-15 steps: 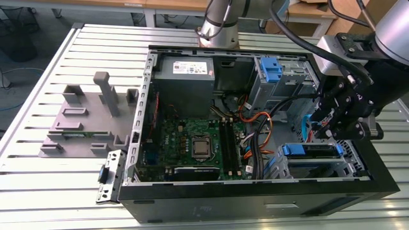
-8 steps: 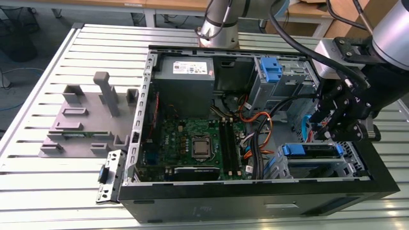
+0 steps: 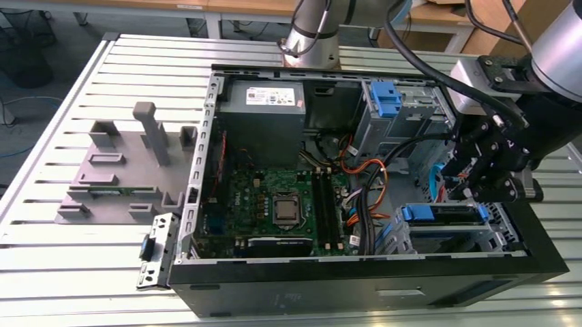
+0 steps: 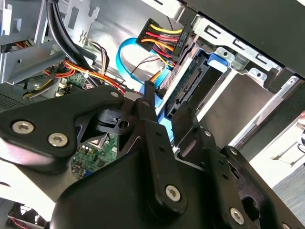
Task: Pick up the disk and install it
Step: 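Insert the first disk wire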
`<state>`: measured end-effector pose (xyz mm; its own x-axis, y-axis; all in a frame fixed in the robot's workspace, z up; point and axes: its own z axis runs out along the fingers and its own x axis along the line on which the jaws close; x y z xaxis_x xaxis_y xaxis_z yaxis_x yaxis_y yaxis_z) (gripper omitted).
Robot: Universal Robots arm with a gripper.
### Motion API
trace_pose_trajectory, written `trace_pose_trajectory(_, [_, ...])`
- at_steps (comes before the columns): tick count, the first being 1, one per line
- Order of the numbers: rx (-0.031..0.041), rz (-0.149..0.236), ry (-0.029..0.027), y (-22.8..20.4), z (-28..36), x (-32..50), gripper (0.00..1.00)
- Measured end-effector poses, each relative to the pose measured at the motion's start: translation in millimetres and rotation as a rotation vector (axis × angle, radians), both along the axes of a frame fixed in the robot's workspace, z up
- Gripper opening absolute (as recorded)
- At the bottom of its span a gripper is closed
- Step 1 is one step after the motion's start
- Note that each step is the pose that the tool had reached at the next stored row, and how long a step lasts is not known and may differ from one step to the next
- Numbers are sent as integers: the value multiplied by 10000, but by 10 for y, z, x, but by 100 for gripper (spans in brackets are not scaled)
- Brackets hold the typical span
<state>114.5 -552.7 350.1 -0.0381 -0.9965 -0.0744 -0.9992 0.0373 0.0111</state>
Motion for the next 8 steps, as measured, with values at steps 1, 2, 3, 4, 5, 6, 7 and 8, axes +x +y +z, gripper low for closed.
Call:
trace_pose_trajectory(1, [1,-1,0,-1,-1,1,42])
trace_pose_trajectory(2, [0,0,0,-1,-1,1,42])
trace_pose_trajectory(3, [-1,0,0,-1,-1,1,42])
trace_pose_trajectory(4, [-1,0,0,-1,-1,2,42])
trace_pose_trajectory(5, [-1,0,0,-1,-2,2,42])
trace_pose_trajectory(6, [-1,0,0,-1,-2,2,42])
trace_pose_trajectory(7, [-1,0,0,-2,-2,2,42])
trace_pose_trajectory(8, [-1,0,0,-2,-3,3,40])
